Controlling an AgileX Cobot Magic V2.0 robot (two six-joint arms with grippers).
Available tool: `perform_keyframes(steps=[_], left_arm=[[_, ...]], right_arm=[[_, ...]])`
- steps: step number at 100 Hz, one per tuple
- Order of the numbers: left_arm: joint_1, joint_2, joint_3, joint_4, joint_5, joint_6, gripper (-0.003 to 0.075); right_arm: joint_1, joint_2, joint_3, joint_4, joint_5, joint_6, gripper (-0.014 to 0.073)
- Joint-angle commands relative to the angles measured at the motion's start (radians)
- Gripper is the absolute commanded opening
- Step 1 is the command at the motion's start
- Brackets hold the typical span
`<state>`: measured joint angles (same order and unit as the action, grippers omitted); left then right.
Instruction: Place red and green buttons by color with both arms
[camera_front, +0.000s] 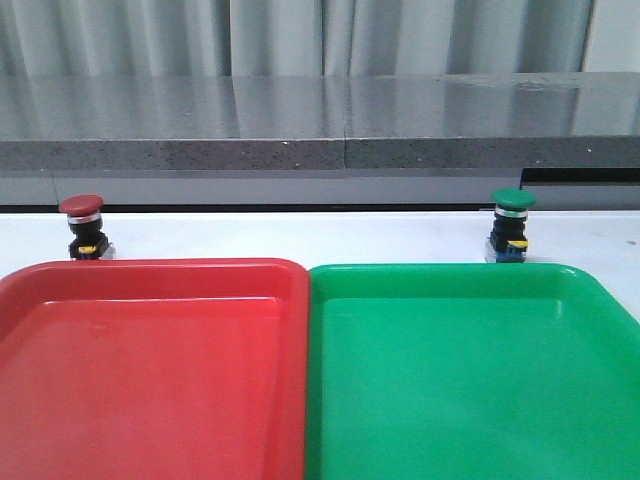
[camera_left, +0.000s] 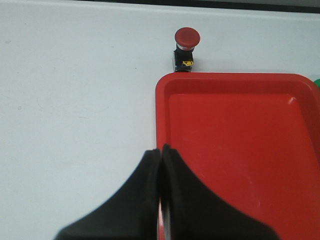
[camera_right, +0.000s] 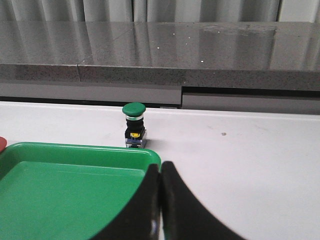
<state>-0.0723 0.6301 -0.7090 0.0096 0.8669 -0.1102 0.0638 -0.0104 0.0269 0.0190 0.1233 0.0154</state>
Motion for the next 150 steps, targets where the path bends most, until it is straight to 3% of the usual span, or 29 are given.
perform_keyframes(steps=[1, 21, 30, 41, 59, 68, 112, 150], left_arm=[[0.002, 0.006, -0.036, -0.01, -0.042, -0.006, -0.0019], [0.002, 0.006, -0.036, -0.015, -0.04, -0.006, -0.0013], [0.002, 0.006, -0.036, -0.023, -0.04, -0.006, 0.0048], [0.002, 0.006, -0.036, -0.027, -0.04, -0.006, 0.02], [0.002, 0.006, -0.036, -0.027, -0.04, -0.006, 0.0581], [0.002, 0.006, -0.036, -0.027, -0.042, -0.006, 0.0676], [0.002, 0.025, -0.038, -0.079, -0.097, -0.006, 0.067], [0.002, 0.305, -0.163, -0.136, -0.14, 0.03, 0.067]], right_arm=[[-0.006, -0.02, -0.014, -0.011, -0.086, 0.0, -0.0109], [-0.006, -0.02, -0.014, -0.011, -0.086, 0.0, -0.0109], [-0.006, -0.02, -0.014, -0.011, -0.086, 0.0, -0.0109], [-0.006, -0.02, -0.014, -0.011, -0.086, 0.0, -0.0109], [-0.006, -0.02, -0.014, -0.011, -0.086, 0.0, -0.0109], [-0.006, -0.02, -0.014, -0.011, -0.086, 0.0, -0.0109], [-0.006, -0.02, -0.014, -0.011, -0.086, 0.0, -0.0109], [-0.006, -0.02, -0.014, -0.011, -0.086, 0.0, -0.0109]])
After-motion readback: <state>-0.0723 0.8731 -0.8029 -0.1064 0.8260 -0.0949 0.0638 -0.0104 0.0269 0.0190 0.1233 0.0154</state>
